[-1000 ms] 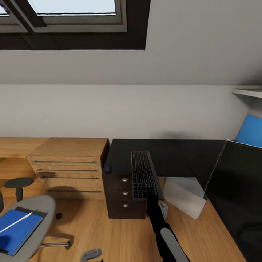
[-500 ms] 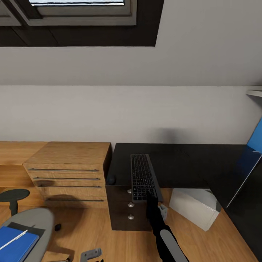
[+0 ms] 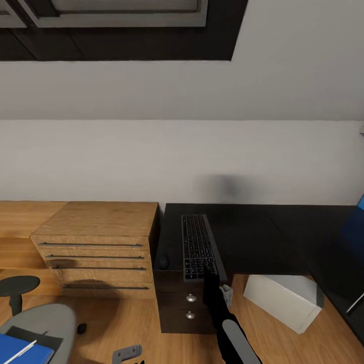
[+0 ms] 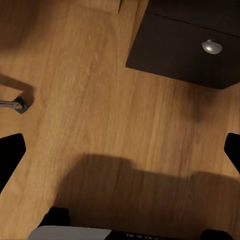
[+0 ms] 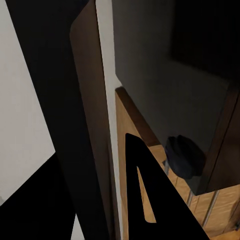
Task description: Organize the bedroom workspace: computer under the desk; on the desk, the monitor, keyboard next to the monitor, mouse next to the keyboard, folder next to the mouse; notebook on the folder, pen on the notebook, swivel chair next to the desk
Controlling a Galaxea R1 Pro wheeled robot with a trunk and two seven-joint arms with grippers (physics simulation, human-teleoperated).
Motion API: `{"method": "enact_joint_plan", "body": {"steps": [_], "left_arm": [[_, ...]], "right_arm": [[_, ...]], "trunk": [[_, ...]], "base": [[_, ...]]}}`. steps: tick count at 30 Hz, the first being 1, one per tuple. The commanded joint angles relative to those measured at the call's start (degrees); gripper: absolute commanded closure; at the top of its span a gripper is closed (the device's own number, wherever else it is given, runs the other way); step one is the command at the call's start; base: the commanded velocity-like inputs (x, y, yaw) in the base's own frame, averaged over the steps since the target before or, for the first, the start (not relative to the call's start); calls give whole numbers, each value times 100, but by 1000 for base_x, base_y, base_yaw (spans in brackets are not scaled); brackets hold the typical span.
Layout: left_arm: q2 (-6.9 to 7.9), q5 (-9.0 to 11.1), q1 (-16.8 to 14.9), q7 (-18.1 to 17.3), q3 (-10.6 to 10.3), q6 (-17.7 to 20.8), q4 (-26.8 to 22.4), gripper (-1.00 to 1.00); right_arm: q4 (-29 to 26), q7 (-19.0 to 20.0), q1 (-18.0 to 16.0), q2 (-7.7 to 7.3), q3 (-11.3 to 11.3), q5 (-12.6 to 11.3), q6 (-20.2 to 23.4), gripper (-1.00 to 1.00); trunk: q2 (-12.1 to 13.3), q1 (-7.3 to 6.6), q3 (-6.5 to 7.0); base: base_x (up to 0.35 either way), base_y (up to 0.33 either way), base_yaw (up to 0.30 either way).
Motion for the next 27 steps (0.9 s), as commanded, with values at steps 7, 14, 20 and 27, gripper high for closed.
{"method": "enact_joint_plan", "body": {"steps": [7,14,20,27], "left_arm": [[13,37,-6,53,-10,18,-171,-100],[16,37,-6,81,8,21,-411,-100],[16,37,-6,80,1,21,-430,-100],[16,37,-6,81,-1,21,-433,-100]], "right_arm": [[3,29,-4,0,20,-72,-36,100],[3,31,-4,0,16,-71,-38,100],[3,31,-4,0,2,-62,-38,100],[3,26,-4,0,-1,-62,-35,100]], "trunk": [[-5,1,-7],[-245,133,-114],[-486,264,-222],[-767,418,-348]], "base": [[8,3,0],[0,0,0],[0,0,0],[0,0,0]]}}
